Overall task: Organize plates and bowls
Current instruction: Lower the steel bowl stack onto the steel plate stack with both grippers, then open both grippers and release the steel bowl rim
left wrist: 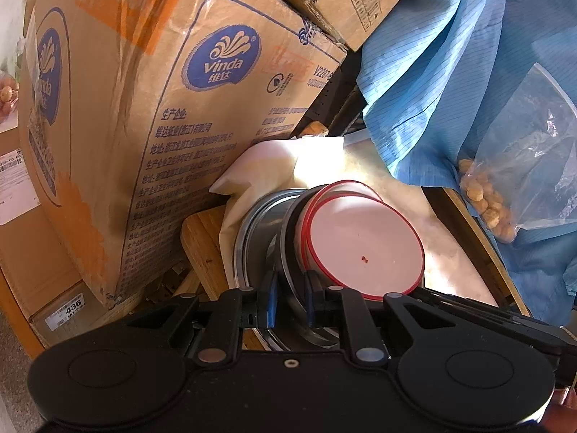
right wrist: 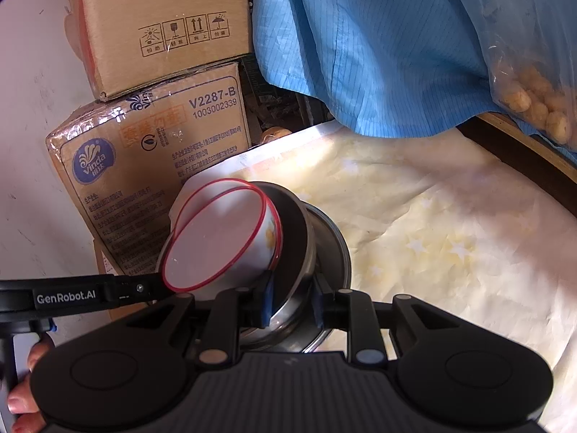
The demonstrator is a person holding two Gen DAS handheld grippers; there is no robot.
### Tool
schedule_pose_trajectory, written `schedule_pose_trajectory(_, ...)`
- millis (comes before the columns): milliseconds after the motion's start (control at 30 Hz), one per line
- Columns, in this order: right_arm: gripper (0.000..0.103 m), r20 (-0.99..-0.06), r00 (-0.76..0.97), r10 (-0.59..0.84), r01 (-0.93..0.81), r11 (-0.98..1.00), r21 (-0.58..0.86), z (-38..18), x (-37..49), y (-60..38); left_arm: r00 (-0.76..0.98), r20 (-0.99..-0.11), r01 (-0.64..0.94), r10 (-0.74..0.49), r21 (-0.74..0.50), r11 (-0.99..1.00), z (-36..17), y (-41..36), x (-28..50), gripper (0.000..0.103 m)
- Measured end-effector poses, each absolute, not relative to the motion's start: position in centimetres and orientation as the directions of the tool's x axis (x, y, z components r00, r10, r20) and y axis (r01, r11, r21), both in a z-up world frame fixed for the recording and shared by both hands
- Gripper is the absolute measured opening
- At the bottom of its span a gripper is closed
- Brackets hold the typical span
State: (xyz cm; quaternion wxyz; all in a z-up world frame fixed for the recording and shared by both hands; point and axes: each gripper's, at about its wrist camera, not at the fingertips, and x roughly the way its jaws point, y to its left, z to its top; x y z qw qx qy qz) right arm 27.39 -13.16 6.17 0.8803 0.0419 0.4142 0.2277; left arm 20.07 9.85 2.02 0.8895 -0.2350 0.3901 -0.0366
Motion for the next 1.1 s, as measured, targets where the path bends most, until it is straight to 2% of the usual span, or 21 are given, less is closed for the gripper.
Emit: schedule_pose_trajectory(1100, 0.03, -0.698, 0.572, 0.43, -0.344, 0.899, 0.272, 6.09, 27.13, -13.17, 0.707, -0.665, -0.111, -0.24, -0.44, 0.891, 2.48, 9.81, 20.4, 0.016)
